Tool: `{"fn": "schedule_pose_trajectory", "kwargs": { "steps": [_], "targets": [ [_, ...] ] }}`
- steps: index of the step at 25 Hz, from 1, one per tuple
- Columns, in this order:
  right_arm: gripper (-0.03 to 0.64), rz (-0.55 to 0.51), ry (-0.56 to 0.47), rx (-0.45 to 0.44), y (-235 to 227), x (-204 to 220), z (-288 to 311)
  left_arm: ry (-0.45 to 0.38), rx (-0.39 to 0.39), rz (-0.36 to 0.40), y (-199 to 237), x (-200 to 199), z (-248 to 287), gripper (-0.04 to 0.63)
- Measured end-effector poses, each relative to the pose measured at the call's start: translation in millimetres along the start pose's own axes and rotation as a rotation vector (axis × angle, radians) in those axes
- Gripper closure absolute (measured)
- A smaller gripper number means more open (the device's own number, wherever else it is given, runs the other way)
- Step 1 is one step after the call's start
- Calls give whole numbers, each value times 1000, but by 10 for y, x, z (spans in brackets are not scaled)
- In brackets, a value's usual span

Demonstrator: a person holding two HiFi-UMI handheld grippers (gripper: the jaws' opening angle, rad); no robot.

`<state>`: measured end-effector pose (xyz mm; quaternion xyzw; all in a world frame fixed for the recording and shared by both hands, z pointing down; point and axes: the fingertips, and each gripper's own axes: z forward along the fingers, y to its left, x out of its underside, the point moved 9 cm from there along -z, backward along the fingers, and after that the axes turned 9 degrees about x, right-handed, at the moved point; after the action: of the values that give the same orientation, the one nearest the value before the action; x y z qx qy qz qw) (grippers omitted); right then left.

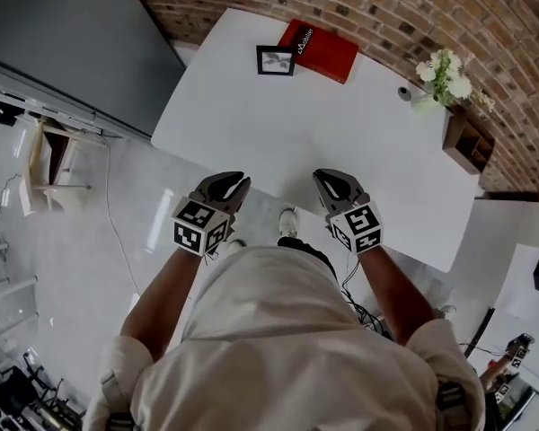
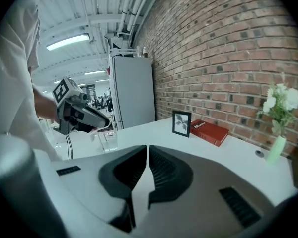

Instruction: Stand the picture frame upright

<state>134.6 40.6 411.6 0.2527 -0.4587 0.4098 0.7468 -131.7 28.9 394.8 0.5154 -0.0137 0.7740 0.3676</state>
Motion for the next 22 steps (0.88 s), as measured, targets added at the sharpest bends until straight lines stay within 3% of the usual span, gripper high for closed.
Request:
{"fn": "schedule_pose_trajectory", "kwargs": {
  "steps": [6, 15, 22],
  "targets": [
    [595, 39, -2, 13, 648, -99, -204, 3, 96, -4, -90, 186, -494, 598],
    [612, 69, -7, 63, 1368, -157, -508, 23, 222, -31, -236, 390, -959, 600],
    [612, 130, -27, 76, 1794, -142, -662, 33, 244, 4, -299, 559, -1349, 600]
  ]
}}
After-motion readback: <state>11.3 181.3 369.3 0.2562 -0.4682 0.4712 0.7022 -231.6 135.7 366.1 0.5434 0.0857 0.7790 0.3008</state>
